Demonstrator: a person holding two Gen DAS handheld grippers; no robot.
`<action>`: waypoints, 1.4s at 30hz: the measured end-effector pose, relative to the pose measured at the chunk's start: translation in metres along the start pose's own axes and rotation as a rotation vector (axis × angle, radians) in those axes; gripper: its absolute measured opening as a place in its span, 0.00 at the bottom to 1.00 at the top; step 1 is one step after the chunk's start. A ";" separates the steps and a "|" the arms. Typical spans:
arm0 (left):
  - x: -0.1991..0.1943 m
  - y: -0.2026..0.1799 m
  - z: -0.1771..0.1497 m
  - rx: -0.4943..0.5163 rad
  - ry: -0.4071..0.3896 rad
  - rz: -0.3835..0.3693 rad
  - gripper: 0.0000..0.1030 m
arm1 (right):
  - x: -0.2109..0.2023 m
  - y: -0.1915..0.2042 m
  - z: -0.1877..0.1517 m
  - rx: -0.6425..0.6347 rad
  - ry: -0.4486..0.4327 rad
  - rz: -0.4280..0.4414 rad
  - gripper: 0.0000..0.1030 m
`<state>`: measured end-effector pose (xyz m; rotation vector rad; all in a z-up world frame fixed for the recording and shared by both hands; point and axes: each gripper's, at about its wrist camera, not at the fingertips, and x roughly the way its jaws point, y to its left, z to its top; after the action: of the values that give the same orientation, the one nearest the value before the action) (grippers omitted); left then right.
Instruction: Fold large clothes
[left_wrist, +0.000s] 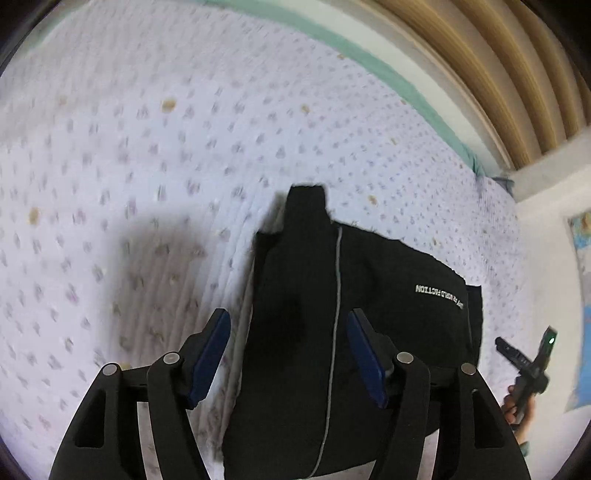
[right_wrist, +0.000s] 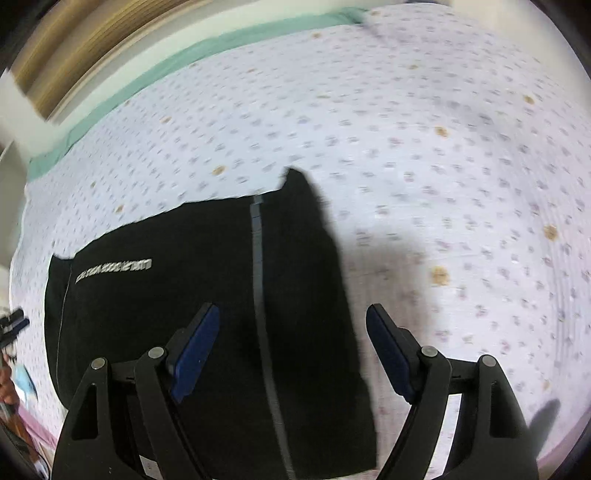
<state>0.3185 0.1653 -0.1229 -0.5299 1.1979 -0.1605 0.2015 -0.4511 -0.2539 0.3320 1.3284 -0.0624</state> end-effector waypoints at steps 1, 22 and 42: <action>0.005 0.004 -0.001 -0.017 0.017 -0.018 0.65 | 0.000 -0.003 0.000 0.010 0.001 -0.006 0.81; 0.119 0.049 -0.025 -0.195 0.259 -0.351 0.67 | 0.076 -0.047 -0.030 0.107 0.174 0.227 0.83; 0.136 0.047 -0.027 -0.217 0.252 -0.429 0.68 | 0.113 -0.037 -0.035 0.115 0.251 0.476 0.91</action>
<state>0.3363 0.1449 -0.2668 -0.9778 1.3408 -0.4770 0.1871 -0.4608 -0.3764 0.7654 1.4630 0.3125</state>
